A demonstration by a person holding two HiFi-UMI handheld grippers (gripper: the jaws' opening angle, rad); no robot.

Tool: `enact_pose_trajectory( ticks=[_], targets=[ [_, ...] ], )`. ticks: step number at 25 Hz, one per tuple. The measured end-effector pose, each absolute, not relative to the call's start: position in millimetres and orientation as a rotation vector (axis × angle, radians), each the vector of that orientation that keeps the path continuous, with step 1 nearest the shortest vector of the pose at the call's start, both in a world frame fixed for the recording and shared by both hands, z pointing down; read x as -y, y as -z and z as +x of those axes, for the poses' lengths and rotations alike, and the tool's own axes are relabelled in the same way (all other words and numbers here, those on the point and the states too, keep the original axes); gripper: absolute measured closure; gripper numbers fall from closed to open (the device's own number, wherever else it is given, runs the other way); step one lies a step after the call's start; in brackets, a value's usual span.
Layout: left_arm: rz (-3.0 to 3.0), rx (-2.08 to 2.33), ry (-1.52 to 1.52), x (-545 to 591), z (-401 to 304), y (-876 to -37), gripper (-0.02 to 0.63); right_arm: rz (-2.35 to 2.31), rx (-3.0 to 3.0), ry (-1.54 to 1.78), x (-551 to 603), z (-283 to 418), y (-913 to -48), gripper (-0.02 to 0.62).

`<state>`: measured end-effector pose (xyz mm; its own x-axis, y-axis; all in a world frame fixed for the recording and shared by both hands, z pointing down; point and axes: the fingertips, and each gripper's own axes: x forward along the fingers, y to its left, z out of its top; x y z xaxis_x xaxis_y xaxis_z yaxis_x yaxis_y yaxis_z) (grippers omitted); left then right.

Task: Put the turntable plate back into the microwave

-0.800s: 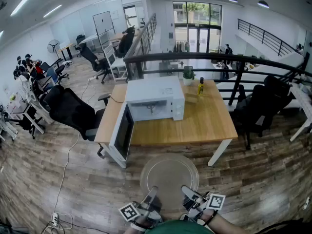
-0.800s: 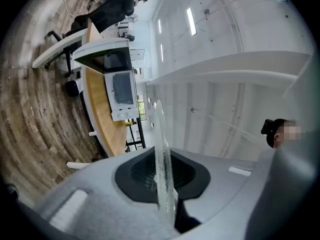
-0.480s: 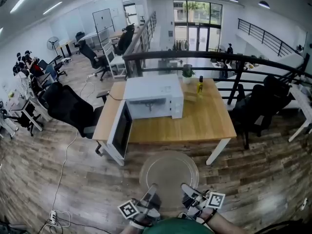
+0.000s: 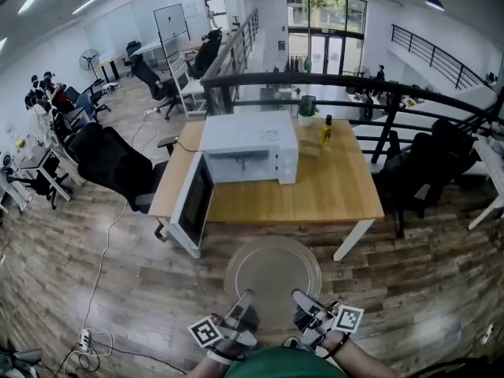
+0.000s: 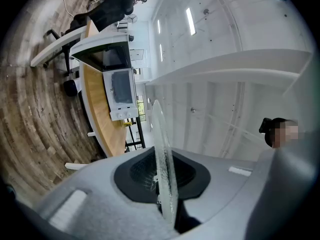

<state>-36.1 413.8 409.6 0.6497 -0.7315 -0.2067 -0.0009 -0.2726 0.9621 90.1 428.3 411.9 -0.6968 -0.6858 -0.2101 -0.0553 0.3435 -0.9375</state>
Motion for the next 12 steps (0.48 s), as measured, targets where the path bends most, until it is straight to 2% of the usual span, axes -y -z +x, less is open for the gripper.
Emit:
enact_pose_trajectory(
  ticks=[12],
  targets=[
    [1.719,0.682,0.819,-421.8,-7.2,-404.4,0.571,-0.577,-2.053,1.418,-426.8,119.7,-410.1,0.551]
  ],
)
